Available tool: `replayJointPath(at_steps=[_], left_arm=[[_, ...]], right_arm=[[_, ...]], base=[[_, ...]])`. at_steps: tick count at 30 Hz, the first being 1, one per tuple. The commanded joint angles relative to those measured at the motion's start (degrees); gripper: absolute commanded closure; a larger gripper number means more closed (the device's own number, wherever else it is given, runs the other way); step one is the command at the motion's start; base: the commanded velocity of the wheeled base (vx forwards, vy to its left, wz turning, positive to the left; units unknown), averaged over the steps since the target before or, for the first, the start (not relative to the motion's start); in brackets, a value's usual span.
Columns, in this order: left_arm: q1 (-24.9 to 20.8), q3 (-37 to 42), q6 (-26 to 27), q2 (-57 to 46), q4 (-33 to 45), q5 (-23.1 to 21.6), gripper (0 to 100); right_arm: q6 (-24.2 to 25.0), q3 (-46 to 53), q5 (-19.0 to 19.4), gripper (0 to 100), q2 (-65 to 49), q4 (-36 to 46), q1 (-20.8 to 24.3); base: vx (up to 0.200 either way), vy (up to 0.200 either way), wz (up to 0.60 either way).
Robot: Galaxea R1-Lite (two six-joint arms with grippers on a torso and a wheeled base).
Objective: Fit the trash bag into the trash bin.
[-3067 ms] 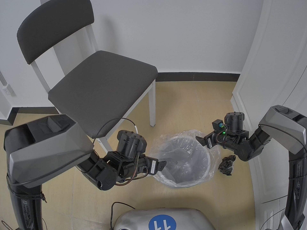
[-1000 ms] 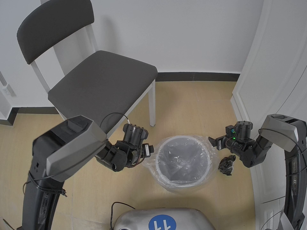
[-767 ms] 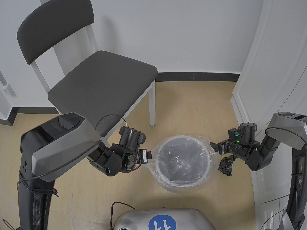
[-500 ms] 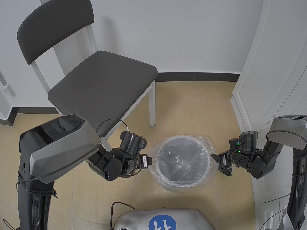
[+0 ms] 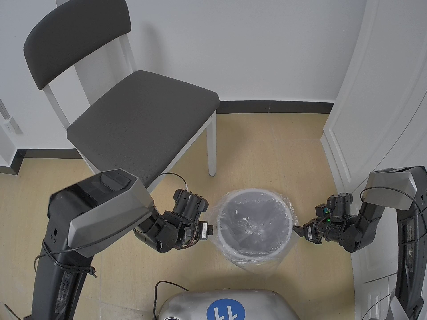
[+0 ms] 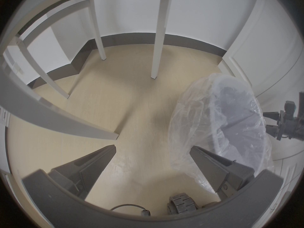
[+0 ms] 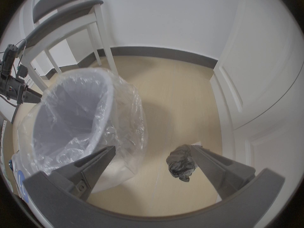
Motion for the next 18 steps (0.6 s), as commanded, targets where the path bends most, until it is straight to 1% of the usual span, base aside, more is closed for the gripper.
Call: replayJointPath(at_steps=[1, 2, 4, 5, 10, 14, 18], left_arm=[[0.0, -3.6, 2.7, 4.1, 1.2, -0.1, 0], [0.0, -4.1, 2.9, 4.2, 2.1, -0.1, 0], [0.0, -4.1, 2.9, 4.2, 2.1, -0.1, 0], [0.0, -7.3, 3.3, 4.7, 6.4, 0.2, 0], [0.3, -12.0, 4.5, 5.7, 12.0, 0.2, 0], [0.2, -12.5, 5.1, 5.7, 12.8, 0.3, 0], [-0.4, -10.7, 5.7, 5.1, 12.6, 0.9, 0]], right_arm=[[-0.1, -5.6, 0.1, 0, 1.0, 5.8, -0.7], [-0.1, -6.6, 0.1, 0, 1.1, 7.3, -0.9], [-0.1, -6.6, 0.1, 0, 1.1, 7.3, -0.9], [-0.2, -10.9, 0.4, 0, 1.3, 13.0, -0.9], [-0.4, -16.2, 0.5, 0, 2.4, 17.4, -0.5], [-0.8, -16.8, 0.5, 0, 2.4, 18.5, -0.3], [-1.0, -15.4, 0.3, 0, 1.7, 18.0, -0.7]], base=[[0.0, 0.0, 0.0], [0.0, 0.0, 0.0], [0.0, 0.0, 0.0], [0.0, 0.0, 0.0], [0.0, 0.0, 0.0], [0.0, 0.0, 0.0], [0.0, 0.0, 0.0]])
